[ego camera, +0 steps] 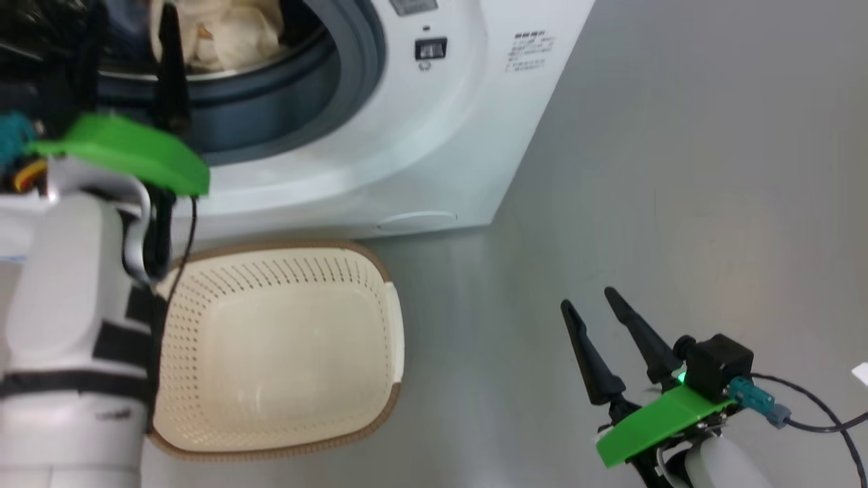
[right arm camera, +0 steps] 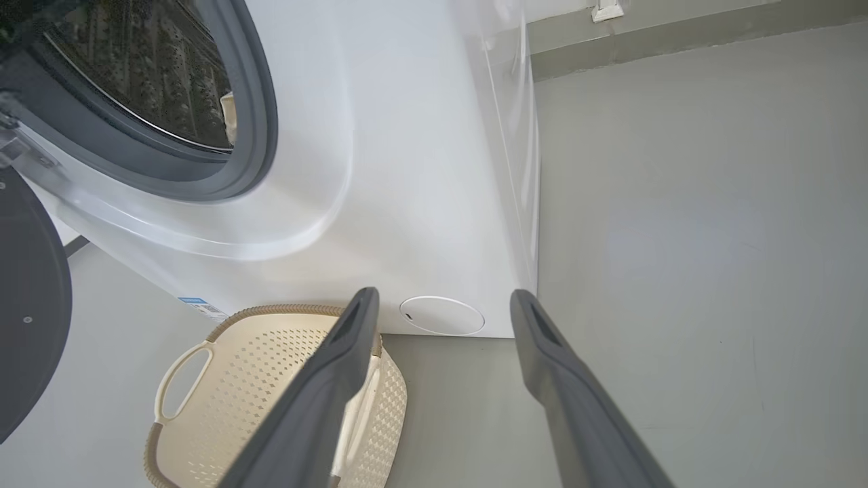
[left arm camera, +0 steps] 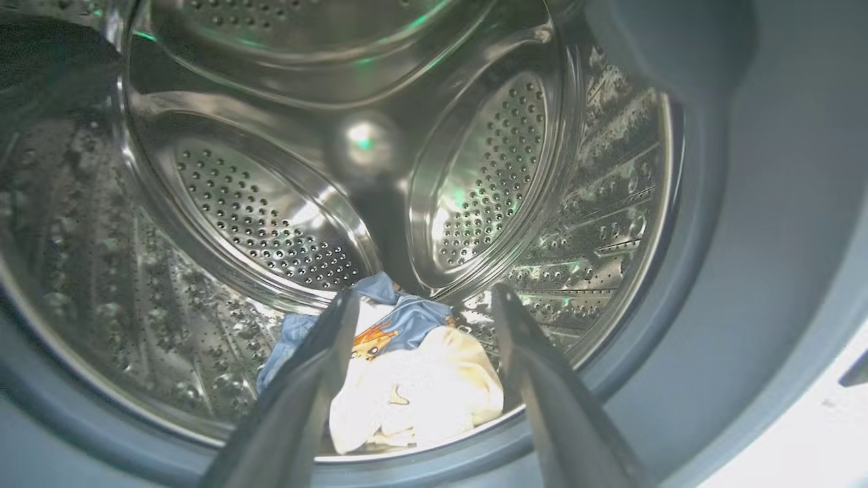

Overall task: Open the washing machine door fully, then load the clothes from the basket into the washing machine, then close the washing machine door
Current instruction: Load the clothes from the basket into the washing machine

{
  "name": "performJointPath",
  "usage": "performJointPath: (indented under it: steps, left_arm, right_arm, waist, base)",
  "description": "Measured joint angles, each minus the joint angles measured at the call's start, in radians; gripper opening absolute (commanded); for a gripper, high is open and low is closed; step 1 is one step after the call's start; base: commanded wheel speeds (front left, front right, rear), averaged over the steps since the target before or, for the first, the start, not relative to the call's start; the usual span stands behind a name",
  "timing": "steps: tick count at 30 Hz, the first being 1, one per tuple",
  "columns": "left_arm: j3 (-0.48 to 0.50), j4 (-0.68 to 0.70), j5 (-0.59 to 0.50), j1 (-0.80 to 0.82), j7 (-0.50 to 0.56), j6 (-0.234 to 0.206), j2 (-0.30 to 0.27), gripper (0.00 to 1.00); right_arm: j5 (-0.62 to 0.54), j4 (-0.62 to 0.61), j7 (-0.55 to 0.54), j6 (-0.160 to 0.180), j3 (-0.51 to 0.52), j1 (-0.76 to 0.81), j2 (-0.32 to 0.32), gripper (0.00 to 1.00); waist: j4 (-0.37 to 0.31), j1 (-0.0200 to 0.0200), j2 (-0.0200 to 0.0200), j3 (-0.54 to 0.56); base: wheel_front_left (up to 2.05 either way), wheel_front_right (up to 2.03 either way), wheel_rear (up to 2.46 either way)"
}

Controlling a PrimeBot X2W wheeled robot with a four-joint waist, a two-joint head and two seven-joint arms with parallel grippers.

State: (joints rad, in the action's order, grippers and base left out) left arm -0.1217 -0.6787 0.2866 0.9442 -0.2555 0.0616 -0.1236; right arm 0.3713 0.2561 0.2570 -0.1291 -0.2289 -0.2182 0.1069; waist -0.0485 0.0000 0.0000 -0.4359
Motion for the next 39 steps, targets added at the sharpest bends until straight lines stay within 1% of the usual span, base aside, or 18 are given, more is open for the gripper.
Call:
performJointPath:
  steps: [2,4,5,6,11,14,19,22,26,28,33,39]
  left_arm:
    - [0.003,0.054,-0.001,-0.058,0.0,-0.002,-0.001,1.0]
    - [0.007,0.112,-0.009,-0.114,0.0,-0.013,-0.002,1.0]
    - [0.012,0.167,-0.01,-0.17,0.0,-0.014,-0.004,1.0]
    - [0.014,0.192,-0.01,-0.201,0.0,-0.016,-0.005,1.0]
    - [0.045,0.335,-0.007,-0.387,0.0,-0.049,-0.014,1.0]
    - [0.055,0.424,-0.009,-0.496,0.0,-0.059,-0.026,1.0]
    - [0.068,0.552,-0.021,-0.677,0.0,-0.091,-0.028,1.0]
    - [0.082,0.6,-0.026,-0.792,0.0,-0.112,-0.027,1.0]
    - [0.107,0.645,-0.028,-0.924,0.0,-0.148,-0.016,1.0]
    - [0.116,0.664,-0.028,-0.981,0.0,-0.159,-0.007,1.0]
    - [0.134,0.702,-0.032,-1.095,0.0,-0.169,0.009,1.0]
    - [0.136,0.722,-0.046,-1.175,0.0,-0.172,0.033,1.0]
  right_arm:
    - [0.0,0.004,0.0,0.0,0.0,0.015,-0.002,1.0]
    - [0.0,0.01,0.0,0.0,0.0,0.026,-0.003,1.0]
    - [0.0,0.013,0.0,0.0,-0.001,0.039,-0.003,1.0]
    - [0.0,0.015,0.0,0.0,-0.002,0.045,-0.004,1.0]
    - [0.0,0.022,0.0,0.0,-0.013,0.084,-0.012,1.0]
    - [-0.03,0.021,0.0,0.0,-0.017,0.105,-0.011,1.0]
    - [-0.052,0.006,0.0,0.0,-0.016,0.139,-0.016,1.0]
    - [-0.053,-0.001,0.0,0.0,-0.016,0.162,-0.019,1.0]
    - [-0.054,-0.009,0.0,0.0,-0.014,0.188,-0.021,1.0]
    - [-0.055,-0.013,0.0,0.0,-0.012,0.202,-0.021,1.0]
    - [-0.062,-0.018,0.0,0.0,-0.01,0.22,-0.02,1.0]
    - [-0.062,-0.021,0.0,0.0,-0.002,0.221,-0.02,1.0]
  waist:
    - [0.003,0.0,0.0,0.03]
    - [0.006,0.0,0.0,0.059]
    - [0.008,0.0,0.0,0.089]
    - [0.009,0.0,0.0,0.104]
    - [0.01,0.0,0.0,0.181]
    - [0.008,0.0,0.0,0.226]
    - [0.005,0.0,0.0,0.293]
    - [0.004,0.0,0.0,0.327]
    - [0.002,0.0,0.0,0.366]
    - [0.002,0.0,0.0,0.38]
    - [0.0,0.0,0.0,0.401]
    - [0.002,0.0,0.0,0.418]
  base:
    - [0.0,0.0,0.0]
    - [0.0,0.0,0.0]
    - [0.0,0.0,0.0]
    - [0.0,0.0,0.0]
    - [0.0,0.0,0.0]
    - [0.0,0.0,0.0]
    - [0.0,0.0,0.0]
    - [0.0,0.0,0.0]
    - [0.0,0.0,0.0]
    - [0.0,0.0,0.0]
    - [0.0,0.0,0.0]
    - [0.0,0.0,0.0]
